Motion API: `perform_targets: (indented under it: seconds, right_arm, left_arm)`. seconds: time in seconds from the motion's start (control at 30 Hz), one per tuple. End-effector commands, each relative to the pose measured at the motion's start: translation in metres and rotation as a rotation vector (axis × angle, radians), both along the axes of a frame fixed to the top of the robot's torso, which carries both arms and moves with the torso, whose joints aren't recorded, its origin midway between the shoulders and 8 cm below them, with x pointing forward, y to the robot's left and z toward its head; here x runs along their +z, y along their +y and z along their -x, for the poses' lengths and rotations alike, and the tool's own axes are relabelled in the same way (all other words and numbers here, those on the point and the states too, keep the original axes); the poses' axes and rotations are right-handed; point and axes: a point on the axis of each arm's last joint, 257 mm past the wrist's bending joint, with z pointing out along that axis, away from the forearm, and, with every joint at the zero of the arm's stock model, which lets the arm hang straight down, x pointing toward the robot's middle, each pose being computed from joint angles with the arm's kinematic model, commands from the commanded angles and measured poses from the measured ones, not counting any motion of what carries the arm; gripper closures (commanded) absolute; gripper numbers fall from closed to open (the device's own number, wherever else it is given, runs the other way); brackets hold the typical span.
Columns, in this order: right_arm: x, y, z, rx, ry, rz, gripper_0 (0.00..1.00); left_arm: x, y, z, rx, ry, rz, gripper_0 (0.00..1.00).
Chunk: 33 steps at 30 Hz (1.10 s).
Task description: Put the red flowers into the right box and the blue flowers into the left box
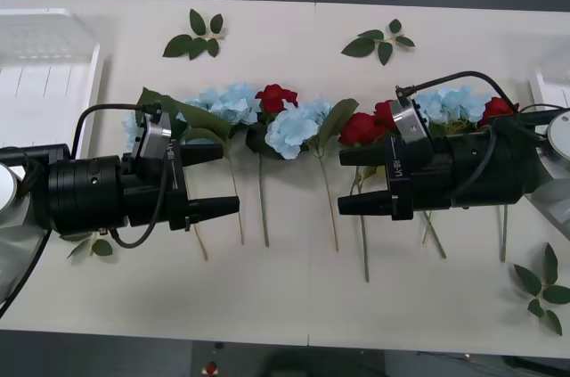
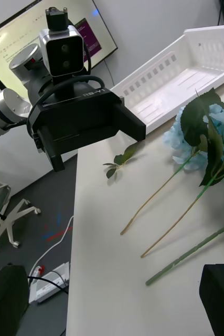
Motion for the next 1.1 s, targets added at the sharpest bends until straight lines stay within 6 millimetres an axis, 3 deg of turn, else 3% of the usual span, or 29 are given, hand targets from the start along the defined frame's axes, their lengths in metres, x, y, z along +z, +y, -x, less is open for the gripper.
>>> perform_targets:
  seconds: [0.03,0.17,0.2,0.27,0.5,0.83,1.1]
  right_arm:
    - [0.016,0.004,-0.001,0.017,-0.061,-0.008,0.04]
    - [0.016,0.004,-0.001,0.017,-0.061,-0.008,0.04]
    - [-0.012,0.004,0.009,0.005,0.009,-0.009,0.04]
    - [-0.013,0.005,0.010,0.004,0.014,-0.012,0.04]
    - [0.007,0.003,0.004,-0.007,-0.030,-0.033,0.04]
    - [0.048,-0.017,-0.006,-0.021,-0.160,0.000,0.04]
    - [0.059,-0.041,-0.015,-0.201,0.151,0.126,0.04]
  left_arm:
    - [0.024,-0.001,0.003,-0.018,-0.030,0.051,0.00]
    - [0.039,0.017,-0.006,0.003,-0.077,0.021,0.00]
    - [0.041,0.024,-0.007,0.009,-0.094,-0.005,0.00]
    - [0.043,0.032,-0.009,0.018,-0.088,-0.025,0.00]
    - [0.040,0.059,-0.015,0.085,0.069,-0.066,0.00]
    - [0.030,0.097,-0.041,0.310,0.207,-0.207,0.00]
    - [0.018,0.122,-0.060,0.535,0.397,-0.197,0.00]
